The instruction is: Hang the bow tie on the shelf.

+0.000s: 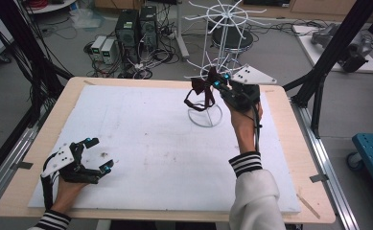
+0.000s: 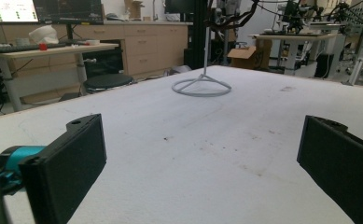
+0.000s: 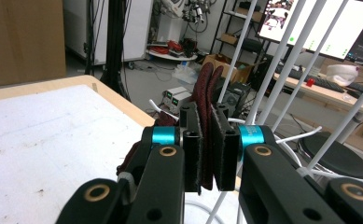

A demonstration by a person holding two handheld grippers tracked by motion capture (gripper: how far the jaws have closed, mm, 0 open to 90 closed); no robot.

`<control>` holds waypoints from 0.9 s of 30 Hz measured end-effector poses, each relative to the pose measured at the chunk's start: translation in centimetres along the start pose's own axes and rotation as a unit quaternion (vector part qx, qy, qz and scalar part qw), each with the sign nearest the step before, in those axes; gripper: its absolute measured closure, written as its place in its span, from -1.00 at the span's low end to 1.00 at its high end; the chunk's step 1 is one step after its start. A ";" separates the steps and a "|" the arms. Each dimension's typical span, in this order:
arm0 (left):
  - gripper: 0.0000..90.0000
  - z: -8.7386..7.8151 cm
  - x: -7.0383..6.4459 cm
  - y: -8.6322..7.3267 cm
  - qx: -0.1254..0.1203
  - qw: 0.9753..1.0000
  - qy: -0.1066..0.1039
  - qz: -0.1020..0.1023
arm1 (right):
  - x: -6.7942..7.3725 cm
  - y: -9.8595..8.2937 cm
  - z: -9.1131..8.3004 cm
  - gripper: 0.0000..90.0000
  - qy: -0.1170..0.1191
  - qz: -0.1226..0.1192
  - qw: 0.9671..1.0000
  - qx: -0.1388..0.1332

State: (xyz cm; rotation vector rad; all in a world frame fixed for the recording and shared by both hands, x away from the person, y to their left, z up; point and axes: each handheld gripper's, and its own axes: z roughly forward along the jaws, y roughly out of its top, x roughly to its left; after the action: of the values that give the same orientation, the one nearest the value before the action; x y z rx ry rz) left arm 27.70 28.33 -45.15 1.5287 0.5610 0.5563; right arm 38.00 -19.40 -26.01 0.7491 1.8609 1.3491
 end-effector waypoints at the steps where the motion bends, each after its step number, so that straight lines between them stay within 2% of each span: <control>1: -0.96 0.0 0.0 0.0 0.000 1.000 0.000 0.000 | 0.0 0.0 0.1 0.88 0.001 0.002 1.000 0.001; 8: -0.96 0.0 0.0 0.0 -0.001 1.000 -0.003 0.001 | 0.2 -0.1 0.4 0.88 -0.004 -0.007 1.000 0.007; 27: -0.96 -0.1 0.1 -0.1 -0.008 1.000 -0.003 -0.003 | 0.0 -0.7 1.3 0.86 -0.010 -0.010 1.000 0.028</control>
State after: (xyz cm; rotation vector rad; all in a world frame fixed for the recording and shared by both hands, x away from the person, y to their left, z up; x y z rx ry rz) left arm 27.67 28.45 -45.21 1.5120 0.5550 0.5496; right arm 39.03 -18.87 -26.92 0.7674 1.8913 1.2769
